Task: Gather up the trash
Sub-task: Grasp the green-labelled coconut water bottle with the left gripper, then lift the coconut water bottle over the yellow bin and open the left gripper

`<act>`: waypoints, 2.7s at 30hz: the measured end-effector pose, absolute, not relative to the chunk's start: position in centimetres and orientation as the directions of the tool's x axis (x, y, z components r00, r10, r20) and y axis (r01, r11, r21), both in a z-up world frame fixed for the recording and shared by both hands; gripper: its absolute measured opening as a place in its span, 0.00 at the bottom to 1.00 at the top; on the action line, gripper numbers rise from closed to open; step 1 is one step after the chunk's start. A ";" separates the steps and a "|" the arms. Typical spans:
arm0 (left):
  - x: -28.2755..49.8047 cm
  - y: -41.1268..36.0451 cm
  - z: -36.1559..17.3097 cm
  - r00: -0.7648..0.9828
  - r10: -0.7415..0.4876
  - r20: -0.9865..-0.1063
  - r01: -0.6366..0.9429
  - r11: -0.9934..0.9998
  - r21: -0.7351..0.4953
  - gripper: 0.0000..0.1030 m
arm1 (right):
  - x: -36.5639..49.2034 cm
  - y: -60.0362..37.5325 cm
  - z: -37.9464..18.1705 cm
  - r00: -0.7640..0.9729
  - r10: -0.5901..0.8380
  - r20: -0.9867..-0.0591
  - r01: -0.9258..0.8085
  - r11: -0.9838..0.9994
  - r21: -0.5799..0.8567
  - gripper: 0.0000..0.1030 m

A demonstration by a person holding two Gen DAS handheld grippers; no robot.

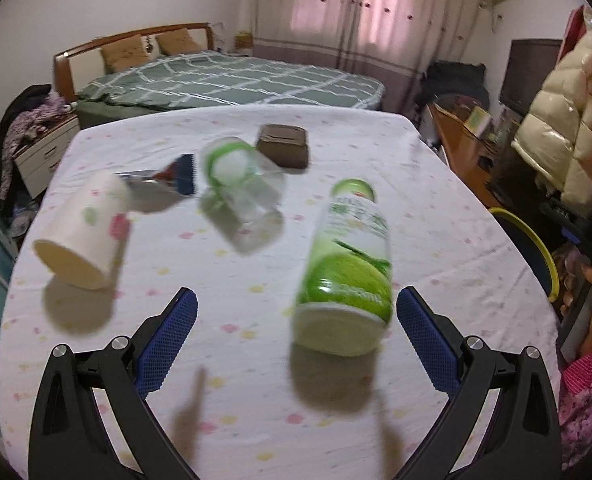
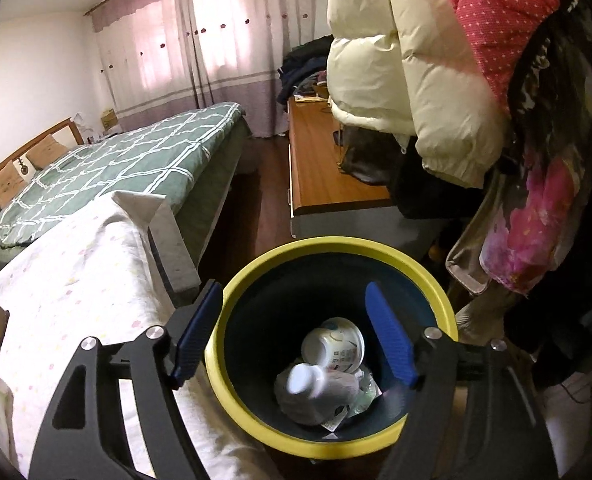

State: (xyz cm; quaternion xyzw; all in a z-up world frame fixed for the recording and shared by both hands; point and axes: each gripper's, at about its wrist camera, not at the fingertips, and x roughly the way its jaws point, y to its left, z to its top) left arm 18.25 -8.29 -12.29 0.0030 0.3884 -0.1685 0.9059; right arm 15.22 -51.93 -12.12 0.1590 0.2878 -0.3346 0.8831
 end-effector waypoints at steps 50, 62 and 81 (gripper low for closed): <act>22.2 -13.5 -4.0 0.728 -0.300 -0.617 0.391 0.920 0.015 0.50 | 15.1 -52.0 -12.2 0.672 -0.422 -0.608 0.628 0.760 0.166 0.69; 26.2 -15.5 -4.2 0.737 -0.273 -0.618 0.359 0.933 0.016 0.50 | 14.8 -51.7 -12.2 0.707 -0.377 -0.599 0.592 0.779 0.208 0.69; 22.6 -30.7 0.8 0.619 -0.554 -0.557 0.646 0.762 -0.039 0.50 | 7.8 -55.6 -10.2 0.731 -0.379 -0.567 0.573 0.793 0.209 0.69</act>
